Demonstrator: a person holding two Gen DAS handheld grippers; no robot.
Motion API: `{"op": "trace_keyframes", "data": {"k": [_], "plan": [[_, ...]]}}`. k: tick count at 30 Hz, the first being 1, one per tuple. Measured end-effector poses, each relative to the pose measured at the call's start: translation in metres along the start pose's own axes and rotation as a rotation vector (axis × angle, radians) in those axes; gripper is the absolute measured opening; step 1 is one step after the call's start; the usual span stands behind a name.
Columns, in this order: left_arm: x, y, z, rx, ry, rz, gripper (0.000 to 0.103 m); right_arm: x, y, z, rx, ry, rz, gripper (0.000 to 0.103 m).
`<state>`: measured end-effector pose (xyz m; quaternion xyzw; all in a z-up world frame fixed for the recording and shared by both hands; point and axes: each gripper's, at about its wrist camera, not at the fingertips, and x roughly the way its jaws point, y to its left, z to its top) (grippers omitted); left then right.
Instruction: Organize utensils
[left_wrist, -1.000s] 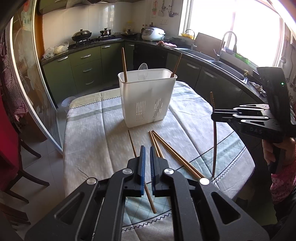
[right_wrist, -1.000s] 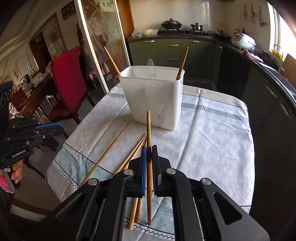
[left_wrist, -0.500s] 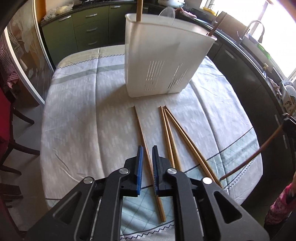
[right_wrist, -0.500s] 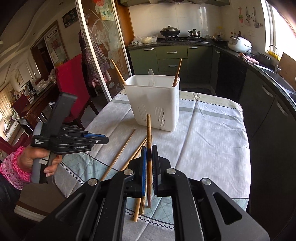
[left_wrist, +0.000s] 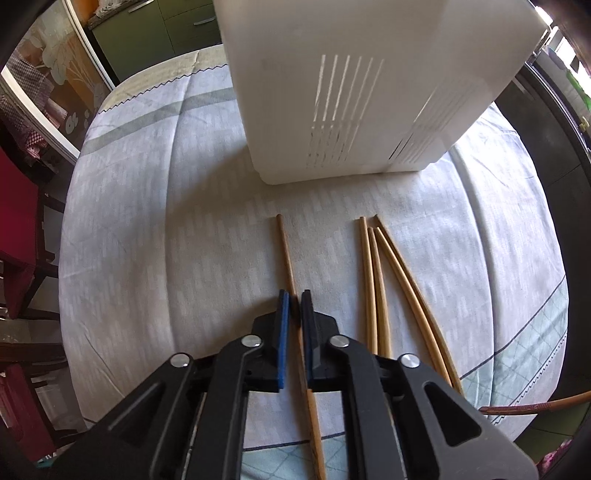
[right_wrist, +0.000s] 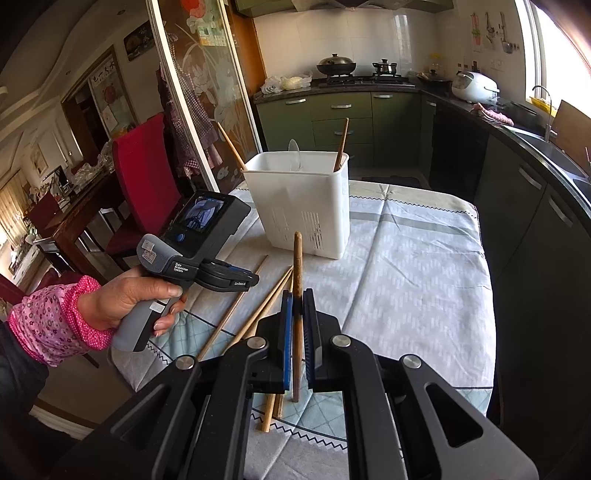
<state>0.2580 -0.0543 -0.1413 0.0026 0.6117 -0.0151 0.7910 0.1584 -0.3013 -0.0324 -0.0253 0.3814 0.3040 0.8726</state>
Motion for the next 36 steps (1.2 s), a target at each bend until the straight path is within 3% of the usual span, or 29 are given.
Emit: {"op": "trace_keyframes", "data": {"k": [4,13,19,36], "plan": [[-0.009,0.003,-0.004,-0.004,-0.018,-0.033,0.005,-0.002,0.000,-0.001,0.004,-0.002,0.006,0.006],[-0.106,0.016,-0.051,0.051,-0.297,-0.113,0.005,-0.004,-0.001,0.000,0.003,-0.008,0.001,0.006],[-0.153,0.020,-0.086,0.080,-0.410,-0.131,0.005,-0.006,0.007,0.001,-0.012,-0.011,0.000,0.006],[-0.181,0.017,-0.108,0.099,-0.498,-0.135,0.005,-0.014,0.015,0.000,-0.039,-0.016,-0.005,0.006]]}}
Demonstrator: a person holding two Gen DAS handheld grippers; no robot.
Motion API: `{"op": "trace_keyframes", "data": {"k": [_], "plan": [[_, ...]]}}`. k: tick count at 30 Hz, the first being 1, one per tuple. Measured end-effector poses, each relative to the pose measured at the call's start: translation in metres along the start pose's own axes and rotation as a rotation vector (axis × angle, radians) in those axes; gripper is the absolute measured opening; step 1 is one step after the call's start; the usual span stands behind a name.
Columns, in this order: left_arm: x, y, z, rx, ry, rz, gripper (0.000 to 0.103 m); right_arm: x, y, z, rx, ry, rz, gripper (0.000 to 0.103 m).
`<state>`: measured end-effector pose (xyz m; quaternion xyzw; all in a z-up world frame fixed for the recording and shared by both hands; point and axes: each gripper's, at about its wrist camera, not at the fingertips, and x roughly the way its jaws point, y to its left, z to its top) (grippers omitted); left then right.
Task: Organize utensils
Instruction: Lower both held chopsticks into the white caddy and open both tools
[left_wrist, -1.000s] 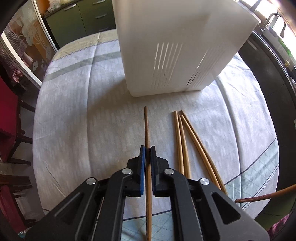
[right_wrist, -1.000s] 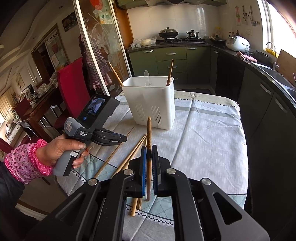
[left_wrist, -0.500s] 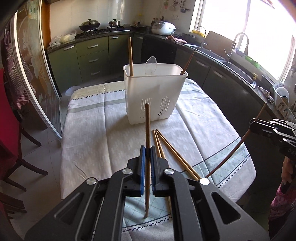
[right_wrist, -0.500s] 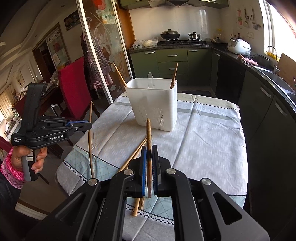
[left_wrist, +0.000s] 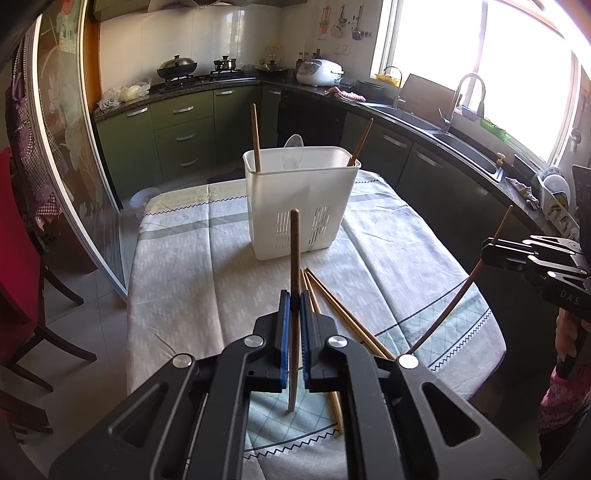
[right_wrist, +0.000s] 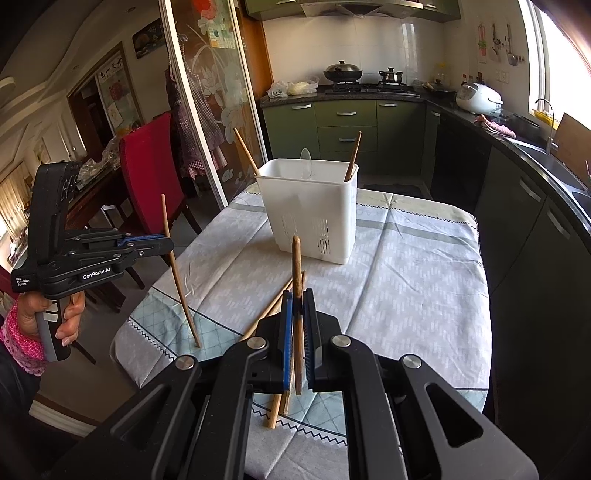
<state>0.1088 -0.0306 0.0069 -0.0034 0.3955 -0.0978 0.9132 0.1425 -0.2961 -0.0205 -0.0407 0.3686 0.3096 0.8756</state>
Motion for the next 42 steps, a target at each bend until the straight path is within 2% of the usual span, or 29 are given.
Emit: {"op": "trace_keyframes", "data": {"k": [11,18,22,27,31,33,36,42], "plan": [[-0.012,-0.005,0.006,0.020,-0.044,0.005,0.005,0.003,0.000,0.001,-0.004,0.005,0.004,0.006],[-0.020,-0.008,0.022,0.025,-0.077,-0.006,0.005,0.001,-0.002,0.000,-0.004,0.008,-0.001,0.006],[-0.038,-0.012,0.048,0.031,-0.130,-0.018,0.005,0.000,-0.003,0.001,-0.003,0.006,-0.003,0.006],[-0.065,-0.018,0.096,0.050,-0.257,0.015,0.005,-0.001,-0.007,-0.001,0.003,0.006,-0.004,0.006],[-0.071,-0.020,0.134,0.046,-0.348,0.042,0.005,-0.002,-0.012,-0.003,0.014,0.008,-0.006,0.006],[-0.065,-0.021,0.150,0.041,-0.379,0.065,0.005,-0.002,-0.015,-0.005,0.019,0.008,-0.007,0.006],[-0.042,-0.020,0.166,0.032,-0.375,0.083,0.005,-0.002,-0.020,-0.007,0.028,0.009,-0.008,0.006],[0.021,-0.015,0.168,0.019,-0.261,0.124,0.005,-0.004,-0.030,-0.009,0.049,0.008,-0.014,0.006]]}}
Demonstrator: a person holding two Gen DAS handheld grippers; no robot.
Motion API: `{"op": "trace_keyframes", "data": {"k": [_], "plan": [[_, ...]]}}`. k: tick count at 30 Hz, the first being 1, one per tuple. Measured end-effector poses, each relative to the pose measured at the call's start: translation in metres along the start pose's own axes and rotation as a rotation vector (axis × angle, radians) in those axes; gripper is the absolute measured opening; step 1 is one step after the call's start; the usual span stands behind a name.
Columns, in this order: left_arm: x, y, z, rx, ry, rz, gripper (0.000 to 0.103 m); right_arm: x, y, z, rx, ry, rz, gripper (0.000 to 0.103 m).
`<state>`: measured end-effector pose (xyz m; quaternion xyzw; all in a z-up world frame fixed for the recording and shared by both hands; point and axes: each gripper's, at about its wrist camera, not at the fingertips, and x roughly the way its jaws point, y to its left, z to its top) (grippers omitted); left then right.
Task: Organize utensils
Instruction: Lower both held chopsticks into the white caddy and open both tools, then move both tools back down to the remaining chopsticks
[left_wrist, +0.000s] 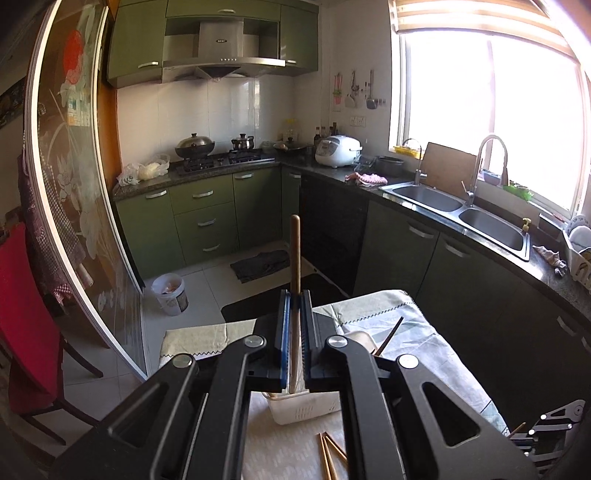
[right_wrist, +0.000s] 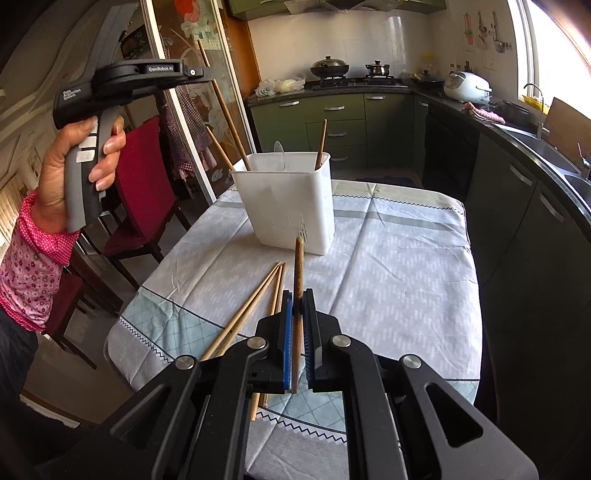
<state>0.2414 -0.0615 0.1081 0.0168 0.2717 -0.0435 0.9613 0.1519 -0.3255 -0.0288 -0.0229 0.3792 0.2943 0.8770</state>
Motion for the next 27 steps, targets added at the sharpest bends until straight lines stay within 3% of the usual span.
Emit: {"op": "trace_keyframes", "data": {"k": [6,11,17,22,27], "plan": [[0.031,0.003,-0.020,0.001,0.103,-0.005,0.005,-0.005,0.003,0.011,0.000,-0.020,0.005,0.006],[0.015,0.008,-0.021,-0.009,0.077,-0.027,0.009,-0.016,0.013,0.038,-0.017,-0.066,0.010,0.006],[-0.034,0.022,-0.025,-0.033,-0.006,-0.035,0.022,-0.026,0.025,0.099,-0.011,-0.158,0.065,0.006],[-0.058,0.036,-0.055,-0.045,0.032,-0.051,0.023,-0.032,0.036,0.160,0.016,-0.296,0.080,0.006],[-0.072,0.050,-0.084,-0.038,0.078,-0.055,0.023,-0.010,0.042,0.204,0.028,-0.370,-0.032,0.006]]}}
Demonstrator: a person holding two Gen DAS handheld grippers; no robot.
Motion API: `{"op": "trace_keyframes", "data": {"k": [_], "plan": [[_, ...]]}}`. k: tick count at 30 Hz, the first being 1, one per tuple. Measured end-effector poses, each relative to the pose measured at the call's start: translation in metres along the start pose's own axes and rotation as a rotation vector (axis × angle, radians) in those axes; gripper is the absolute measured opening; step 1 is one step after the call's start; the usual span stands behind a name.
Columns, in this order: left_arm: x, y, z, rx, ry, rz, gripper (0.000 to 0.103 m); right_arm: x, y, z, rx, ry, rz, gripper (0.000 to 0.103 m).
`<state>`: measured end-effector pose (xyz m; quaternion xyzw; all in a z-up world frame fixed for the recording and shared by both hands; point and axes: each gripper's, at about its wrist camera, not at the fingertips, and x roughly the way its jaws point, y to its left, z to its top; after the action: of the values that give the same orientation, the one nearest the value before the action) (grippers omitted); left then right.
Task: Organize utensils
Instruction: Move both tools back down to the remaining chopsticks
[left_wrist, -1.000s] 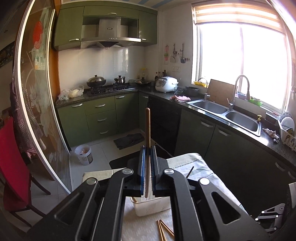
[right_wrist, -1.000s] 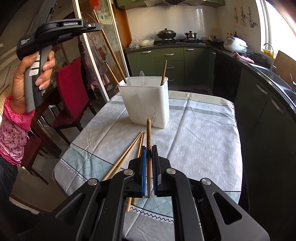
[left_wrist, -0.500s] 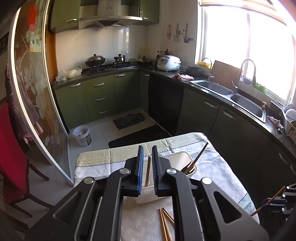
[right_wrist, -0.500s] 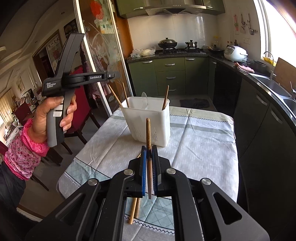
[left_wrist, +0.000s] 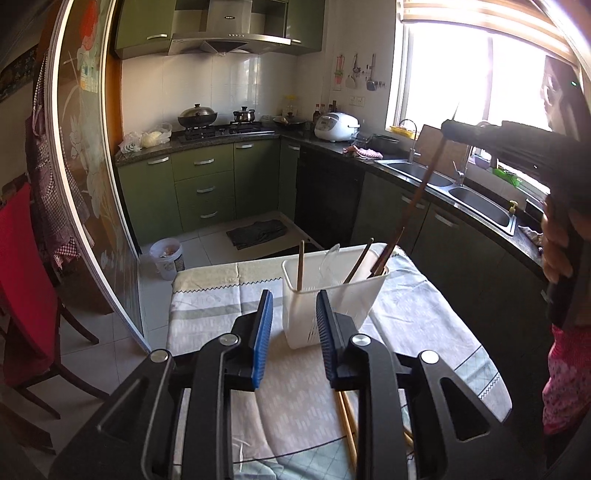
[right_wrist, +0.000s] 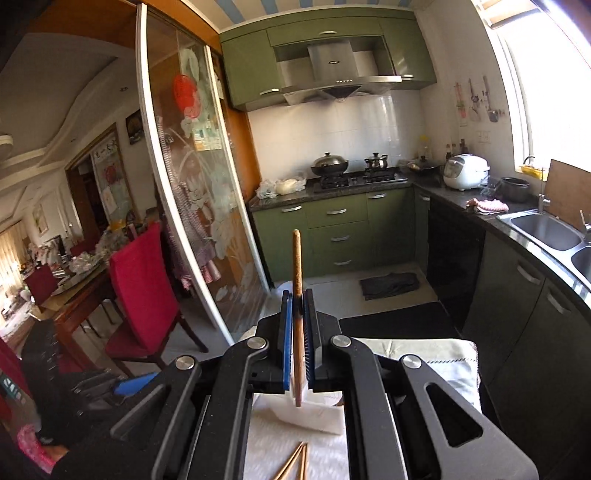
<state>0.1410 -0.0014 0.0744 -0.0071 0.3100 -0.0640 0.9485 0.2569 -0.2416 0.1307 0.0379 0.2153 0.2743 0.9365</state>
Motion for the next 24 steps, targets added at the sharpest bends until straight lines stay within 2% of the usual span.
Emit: {"op": "trace_keyframes", "data": {"k": [2,6,12,15,19,21,24], "plan": [[-0.002,0.007,-0.009,-0.006,0.015,-0.006,0.023,0.022,-0.001,0.001,0.001,0.020,-0.039,0.007],[0.000,0.015,-0.020,-0.012,0.043,-0.011,0.023,0.069,-0.010,-0.013,0.017,0.117,-0.072,0.007],[0.014,0.015,-0.028,-0.015,0.093,-0.021,0.023,0.106,-0.017,-0.043,0.001,0.236,-0.083,0.009],[0.024,0.009,-0.033,-0.006,0.128,-0.030,0.023,0.095,-0.015,-0.049,-0.008,0.224,-0.068,0.012],[0.044,-0.006,-0.043,0.012,0.186,-0.044,0.024,0.052,-0.012,-0.064,-0.001,0.181,-0.003,0.013],[0.059,-0.014,-0.051,0.020,0.228,-0.054,0.024,0.027,-0.009,-0.083,-0.007,0.176,0.025,0.013],[0.084,-0.030,-0.067,0.032,0.301,-0.069,0.024,-0.001,-0.009,-0.122,-0.024,0.197,0.023,0.013]]}}
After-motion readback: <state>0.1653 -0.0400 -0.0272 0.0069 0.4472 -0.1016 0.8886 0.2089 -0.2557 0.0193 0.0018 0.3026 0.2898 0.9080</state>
